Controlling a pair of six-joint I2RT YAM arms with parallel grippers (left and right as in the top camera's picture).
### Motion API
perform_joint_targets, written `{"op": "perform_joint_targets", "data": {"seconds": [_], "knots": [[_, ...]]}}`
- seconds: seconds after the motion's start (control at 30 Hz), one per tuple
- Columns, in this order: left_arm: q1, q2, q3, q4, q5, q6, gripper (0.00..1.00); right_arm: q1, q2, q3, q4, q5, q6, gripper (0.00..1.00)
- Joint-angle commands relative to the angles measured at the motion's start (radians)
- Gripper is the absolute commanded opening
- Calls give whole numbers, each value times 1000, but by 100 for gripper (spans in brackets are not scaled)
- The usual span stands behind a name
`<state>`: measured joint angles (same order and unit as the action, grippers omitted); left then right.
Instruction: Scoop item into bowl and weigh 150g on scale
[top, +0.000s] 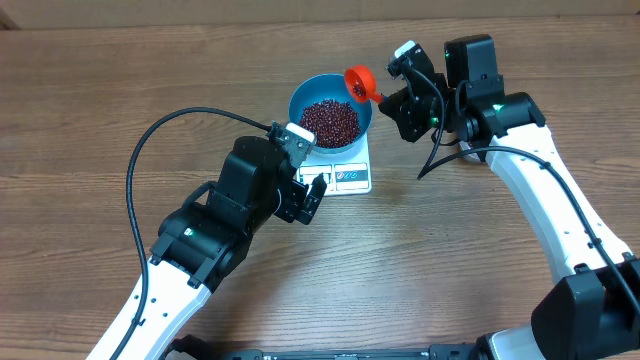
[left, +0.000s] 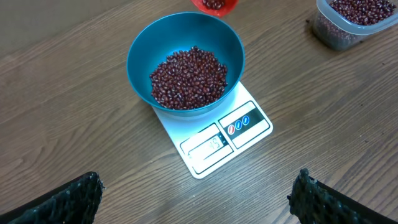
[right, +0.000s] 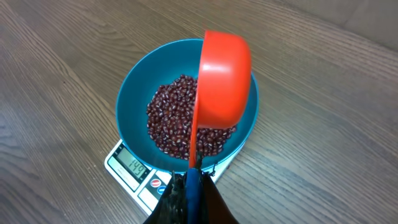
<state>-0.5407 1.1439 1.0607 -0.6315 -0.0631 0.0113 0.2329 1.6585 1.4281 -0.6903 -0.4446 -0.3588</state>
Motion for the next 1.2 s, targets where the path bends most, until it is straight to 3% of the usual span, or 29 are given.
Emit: {"op": "perform_joint_targets", "data": {"seconds": [0.0, 0.1, 0.33, 0.43, 0.73, 0.83, 1.0, 1.1, 1.17], "knots": [[4, 2, -3, 0, 2, 19, 100, 22, 6, -7, -16, -6, -16, 3], [4, 2, -3, 1, 2, 19, 100, 24, 6, -7, -2, 75, -22, 4], [4, 2, -3, 0, 2, 19, 100, 24, 6, -7, 13, 34, 3, 4], [4, 2, -3, 0, 2, 19, 100, 28, 6, -7, -3, 31, -56, 4], [4, 2, -3, 0, 2, 19, 100, 28, 6, -7, 16, 34, 3, 4], [4, 2, -3, 1, 2, 19, 100, 30, 6, -7, 1, 32, -64, 4], [4, 2, -3, 0, 2, 19, 100, 30, 6, -7, 11, 14, -19, 4], [4, 2, -3, 1, 1, 19, 100, 34, 6, -7, 6, 100, -47, 4], [4, 2, -3, 0, 2, 19, 100, 34, 6, -7, 15, 40, -6, 4]]}}
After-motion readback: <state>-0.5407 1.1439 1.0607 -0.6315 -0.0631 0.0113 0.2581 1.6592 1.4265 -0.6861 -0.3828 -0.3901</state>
